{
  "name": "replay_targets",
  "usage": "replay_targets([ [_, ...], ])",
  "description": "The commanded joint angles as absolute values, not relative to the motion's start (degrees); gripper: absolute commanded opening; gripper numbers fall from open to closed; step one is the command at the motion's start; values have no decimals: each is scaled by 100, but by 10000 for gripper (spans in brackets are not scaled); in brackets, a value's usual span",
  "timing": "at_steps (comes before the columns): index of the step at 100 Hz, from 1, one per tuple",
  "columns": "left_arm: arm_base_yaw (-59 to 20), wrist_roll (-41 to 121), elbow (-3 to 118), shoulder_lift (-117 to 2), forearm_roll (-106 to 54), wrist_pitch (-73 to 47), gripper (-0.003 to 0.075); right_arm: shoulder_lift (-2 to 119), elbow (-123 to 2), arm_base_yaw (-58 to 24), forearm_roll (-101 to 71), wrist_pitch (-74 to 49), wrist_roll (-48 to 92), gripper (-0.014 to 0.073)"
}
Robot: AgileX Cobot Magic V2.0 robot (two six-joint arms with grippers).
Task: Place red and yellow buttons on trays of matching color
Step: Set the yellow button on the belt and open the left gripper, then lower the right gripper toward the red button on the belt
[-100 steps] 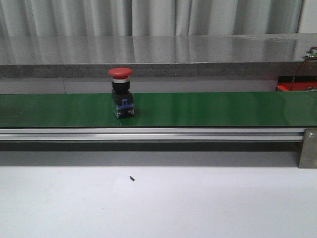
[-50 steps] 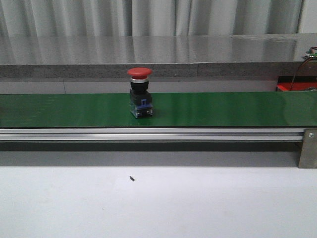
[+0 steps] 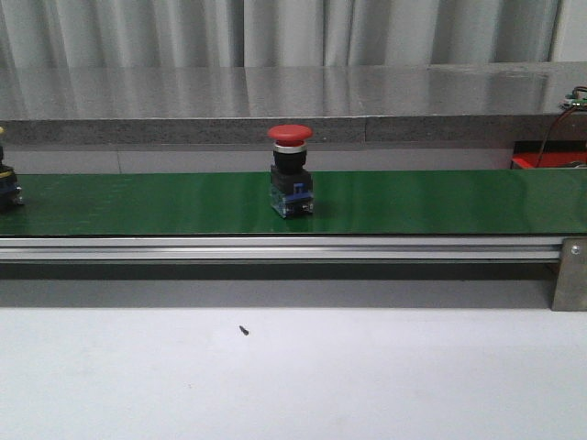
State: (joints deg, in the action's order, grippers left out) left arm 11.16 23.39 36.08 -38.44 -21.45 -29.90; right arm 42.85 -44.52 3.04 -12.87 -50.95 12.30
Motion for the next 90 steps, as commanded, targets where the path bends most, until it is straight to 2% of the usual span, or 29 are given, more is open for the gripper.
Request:
replay_targets([
  [1,1019,2356,3769,-3826,-2279,-2508,-19,4270,-4593,312,-1383,-4738,1278,-70],
  [32,788,2356,3769,-3826,-2279,-2485,-20,4270,-4593,312,-1711,-4579,1278,-47],
  [37,788,2356,3769,-3826,-2279,-2485,-20,4270,-4593,312,-1811,-4584,1278,-1],
  [44,788,2356,3769,-3838,-2279,-2483,-20,4277,-4593,312,-1901,-4584,1278,115],
  [58,788,2356,3733,-3851,-2279,-2453,-20,4287,-4593,312,-1932,-4543,1278,494],
  [65,788,2356,3728,-3860,-2279,-2453,-20,4299,-4593,312,-1950,-4477,1278,617],
  [70,788,2356,3728,-3860,-2279,-2453,-20,4353,-4604,312,-1950,-4435,1278,645],
  [90,788,2356,3728,-3873,-2279,-2453,-20,5158,-5038,306,-2220,-4633,1566,645],
])
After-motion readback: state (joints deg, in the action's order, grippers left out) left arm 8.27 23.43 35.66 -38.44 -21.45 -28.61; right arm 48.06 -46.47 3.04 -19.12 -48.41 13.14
